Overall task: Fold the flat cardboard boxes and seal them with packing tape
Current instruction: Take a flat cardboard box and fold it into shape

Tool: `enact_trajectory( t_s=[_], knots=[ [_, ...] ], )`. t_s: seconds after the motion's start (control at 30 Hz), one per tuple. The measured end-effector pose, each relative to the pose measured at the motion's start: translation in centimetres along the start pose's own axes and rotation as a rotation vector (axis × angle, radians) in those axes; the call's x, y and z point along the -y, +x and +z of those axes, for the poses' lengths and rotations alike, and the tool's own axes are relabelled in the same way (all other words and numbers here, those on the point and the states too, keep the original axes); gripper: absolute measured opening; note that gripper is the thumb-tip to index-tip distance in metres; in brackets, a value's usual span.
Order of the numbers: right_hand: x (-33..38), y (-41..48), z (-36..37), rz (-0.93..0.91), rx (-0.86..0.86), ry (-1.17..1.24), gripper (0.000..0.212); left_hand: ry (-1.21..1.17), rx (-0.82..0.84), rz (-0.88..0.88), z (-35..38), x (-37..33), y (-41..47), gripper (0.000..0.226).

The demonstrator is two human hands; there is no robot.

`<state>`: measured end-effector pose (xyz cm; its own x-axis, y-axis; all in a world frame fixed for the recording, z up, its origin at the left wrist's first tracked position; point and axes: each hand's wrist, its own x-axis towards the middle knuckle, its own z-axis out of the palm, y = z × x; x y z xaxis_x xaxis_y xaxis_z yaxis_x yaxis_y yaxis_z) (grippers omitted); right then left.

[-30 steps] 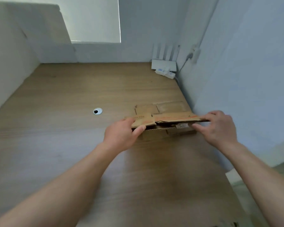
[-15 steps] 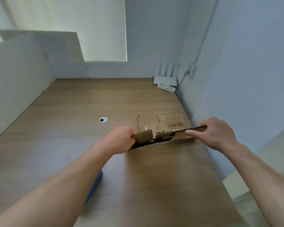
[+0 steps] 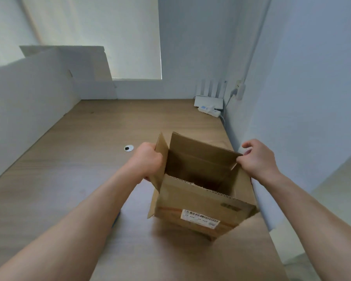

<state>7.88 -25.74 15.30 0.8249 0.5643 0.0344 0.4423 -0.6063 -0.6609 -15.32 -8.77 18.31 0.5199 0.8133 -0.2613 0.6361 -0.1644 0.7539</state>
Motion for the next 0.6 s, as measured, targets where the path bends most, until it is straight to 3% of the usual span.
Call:
enact_trajectory(
  t_s=[0.1,0.3,0.47,0.6],
  knots=[
    [0.3,-0.2,1.7,0.105,0.050,0.113,0.031,0.154,0.118,-0.060,1.6,0.6,-0.7,0.019],
    [1.2,0.2,3.7,0.107,0.029,0.197,0.024,0.182,0.254,-0.149,1.9,0.8,-0.8,0.020],
    [1.3,0.8,3.9,0.118,0.021,0.207,0.031,0.142,0.285,-0.224,1.3,1.3,-0.7,0.033],
    [2.0,0.3,2.8,0.162,0.179,0.331,0.053,0.161,0.255,-0.232,0.8,1.3,-0.1,0.032]
  ],
)
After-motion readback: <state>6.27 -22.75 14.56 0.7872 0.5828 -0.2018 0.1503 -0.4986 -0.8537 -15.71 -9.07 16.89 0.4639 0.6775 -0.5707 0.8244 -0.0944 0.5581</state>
